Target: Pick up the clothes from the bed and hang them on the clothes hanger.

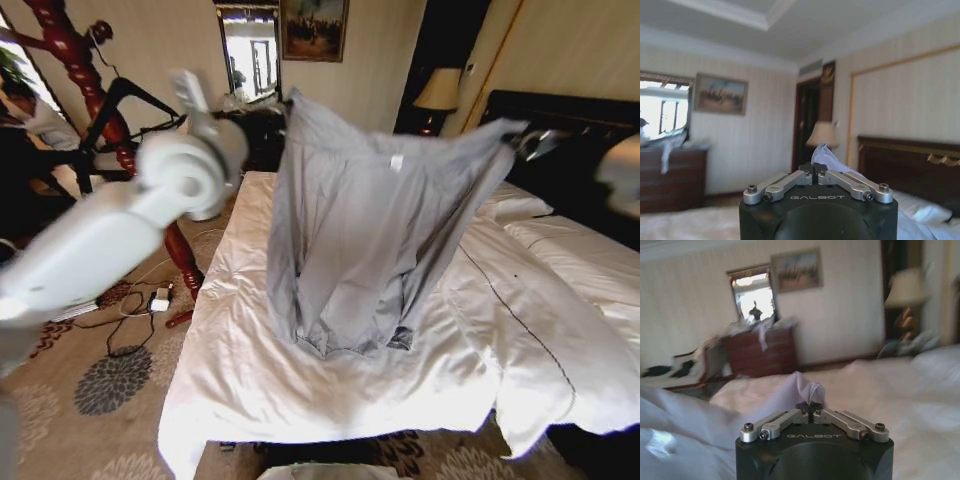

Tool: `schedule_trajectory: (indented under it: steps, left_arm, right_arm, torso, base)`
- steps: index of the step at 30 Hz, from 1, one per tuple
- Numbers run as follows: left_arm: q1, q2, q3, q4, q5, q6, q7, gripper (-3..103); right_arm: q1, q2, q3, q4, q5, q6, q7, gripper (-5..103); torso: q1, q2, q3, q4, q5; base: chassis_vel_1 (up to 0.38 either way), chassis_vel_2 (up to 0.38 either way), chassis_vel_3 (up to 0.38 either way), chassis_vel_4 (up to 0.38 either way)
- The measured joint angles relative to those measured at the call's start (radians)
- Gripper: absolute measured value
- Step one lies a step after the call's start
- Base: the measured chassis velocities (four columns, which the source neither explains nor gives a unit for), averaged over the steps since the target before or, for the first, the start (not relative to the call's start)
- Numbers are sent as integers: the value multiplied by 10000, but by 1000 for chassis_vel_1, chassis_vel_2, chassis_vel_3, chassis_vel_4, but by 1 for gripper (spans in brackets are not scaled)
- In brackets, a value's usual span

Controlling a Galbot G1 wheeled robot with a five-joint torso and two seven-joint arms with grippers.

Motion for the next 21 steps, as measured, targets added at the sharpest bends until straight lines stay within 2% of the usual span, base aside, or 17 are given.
schedule_trajectory:
  steps: [1, 2, 3, 5, 6, 7, 8, 9, 10, 11, 13, 15, 18, 19, 21]
  left_arm:
    - [255, -81, 38, 229, 205, 6, 47, 0]
    - [255, -81, 38, 229, 205, 6, 47, 0]
    - [473, -149, 40, 444, 389, 4, 104, 0]
    - [965, -297, 2, 946, 778, -40, 234, 0]
    - [1188, -398, -28, 1229, 966, -65, 315, 0]
    - [1188, -398, -28, 1229, 966, -65, 315, 0]
    - [1405, -568, -60, 1605, 1204, -114, 438, 0]
    - [1486, -678, -75, 1841, 1335, -147, 518, 0]
    - [1554, -859, -91, 2205, 1508, -194, 621, 0]
    - [1567, -1257, -114, 2918, 1826, -287, 819, 0]
    - [1512, -1458, -123, 3299, 1969, -325, 935, 0]
    - [1242, -1911, -155, 4330, 2338, -436, 1126, 0]
    - [358, -2519, -266, 6097, 2516, -467, 1500, 0]
    - [358, -2519, -266, 6097, 2516, -467, 1500, 0]
    - [-176, -2752, -339, 6760, 2615, -528, 1738, 0]
  right_arm:
    - [681, 670, -749, -293, -227, 11, 215, 0]
    - [681, 670, -749, -293, -227, 11, 215, 0]
    - [1112, 1158, -1272, -595, -526, 38, 267, 0]
    - [1592, 1940, -2054, -1324, -1165, 89, 241, 0]
    - [1768, 2315, -2394, -1741, -1472, 137, 188, 0]
    - [1768, 2315, -2394, -1741, -1472, 137, 188, 0]
    - [1995, 2752, -2774, -2260, -1790, 210, 121, 0]
    - [2127, 2995, -2960, -2531, -1935, 245, 99, 0]
    - [2327, 3348, -3230, -2922, -2102, 293, 77, 0]
    - [2824, 4061, -3776, -3805, -2439, 394, 9, 0]
    - [3053, 4325, -3978, -4155, -2569, 434, -18, 0]
    - [3886, 5085, -4554, -5068, -2901, 561, -160, 0]
    - [5745, 6238, -5348, -7162, -3344, 697, -636, 0]
    - [5745, 6238, -5348, -7162, -3344, 697, -636, 0]
    - [6877, 6914, -5667, -8368, -3579, 876, -987, 0]
  torso:
    - [5, 0, 1, 17, -11]
    - [5, 0, 1, 17, -11]
    - [6, 2, 0, 21, -40]
    - [7, 1, 1, 30, -50]
    - [5, 2, 1, 28, -42]
    - [5, 2, 1, 28, -42]
    - [-2, 3, -3, 23, -41]
    - [-5, 4, -6, 9, -40]
    - [-6, 4, -6, -1, -36]
    - [-1, 2, -2, -2, -26]
    - [1, 1, 0, 1, -27]
    - [10, 0, 2, 18, -35]
    - [3, 0, 1, 17, -33]
    - [3, 0, 1, 17, -33]
    - [0, 3, -6, 10, -47]
  base:
    - [0, 0, 0, 0]
    - [0, 0, 0, 0]
    - [0, 0, 0, 0]
    - [0, 0, 0, 0]
    - [0, 0, 0, 0]
    - [0, 0, 0, 0]
    - [0, 0, 0, 0]
    - [0, 0, 0, 0]
    - [0, 0, 0, 0]
    - [0, 0, 0, 0]
    - [0, 0, 0, 0]
    - [0, 0, 0, 0]
    - [0, 0, 0, 0]
    - [0, 0, 0, 0]
    - [0, 0, 0, 0]
